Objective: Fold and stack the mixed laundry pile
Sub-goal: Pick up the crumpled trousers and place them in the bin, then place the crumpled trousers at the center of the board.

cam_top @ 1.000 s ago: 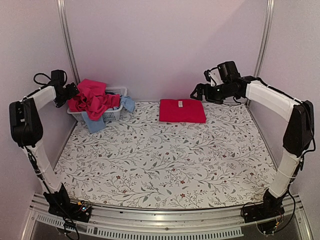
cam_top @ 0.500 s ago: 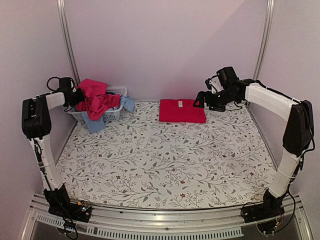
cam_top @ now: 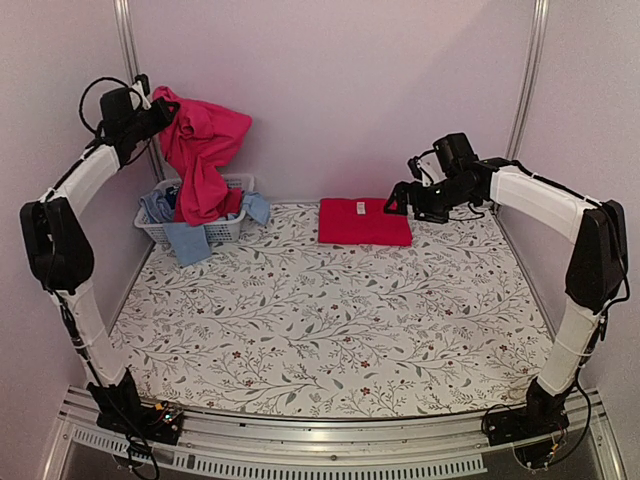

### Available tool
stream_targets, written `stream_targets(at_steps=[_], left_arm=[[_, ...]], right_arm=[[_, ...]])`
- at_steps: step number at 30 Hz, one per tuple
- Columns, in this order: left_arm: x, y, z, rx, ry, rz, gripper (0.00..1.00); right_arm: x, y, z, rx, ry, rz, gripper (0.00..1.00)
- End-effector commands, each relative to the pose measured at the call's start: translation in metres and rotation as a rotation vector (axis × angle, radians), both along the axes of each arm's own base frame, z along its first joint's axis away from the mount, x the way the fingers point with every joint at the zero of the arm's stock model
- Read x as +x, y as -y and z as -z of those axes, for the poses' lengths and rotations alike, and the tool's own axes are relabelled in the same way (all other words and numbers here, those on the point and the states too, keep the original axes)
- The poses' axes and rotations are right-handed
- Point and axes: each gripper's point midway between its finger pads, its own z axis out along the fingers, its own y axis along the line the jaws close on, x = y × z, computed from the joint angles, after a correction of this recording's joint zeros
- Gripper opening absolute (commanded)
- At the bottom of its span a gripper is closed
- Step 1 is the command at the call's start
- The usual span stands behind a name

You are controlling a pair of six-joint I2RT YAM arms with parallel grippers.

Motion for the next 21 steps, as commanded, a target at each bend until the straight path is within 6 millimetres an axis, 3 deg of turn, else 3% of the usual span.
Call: stream_targets(at_steps=[1, 2, 6, 12, 17, 21], left_arm=[[-0.057, 0.076, -0.152, -0.019, 0.374, 0.237, 0.00], [-0.066, 0.101, -0.168, -0.026, 0.405, 0.291, 0.00], [-0.103, 0.167, -0.215, -0.111, 0.496, 0.435, 0.00], [-0.172, 0.235, -0.265, -0.240, 0.620, 0.631, 0.00], [-0.226, 0.277, -0.285, -0.259, 0.668, 0.814, 0.00], [-0.258, 0.290, -0.276, -0.235, 0.617, 0.932, 0.00]], right_arm=[[0.006, -0.007, -0.003, 0.030, 0.024, -0.023, 0.99], [0.007, -0.009, -0.003, 0.033, 0.025, -0.027, 0.99], [0.010, -0.010, -0.002, 0.043, 0.028, -0.037, 0.99], [0.017, 0.000, -0.002, 0.090, 0.019, -0.035, 0.99], [0.021, 0.005, -0.007, 0.128, 0.021, -0.045, 0.99], [0.024, 0.013, -0.009, 0.152, 0.018, -0.044, 0.99]])
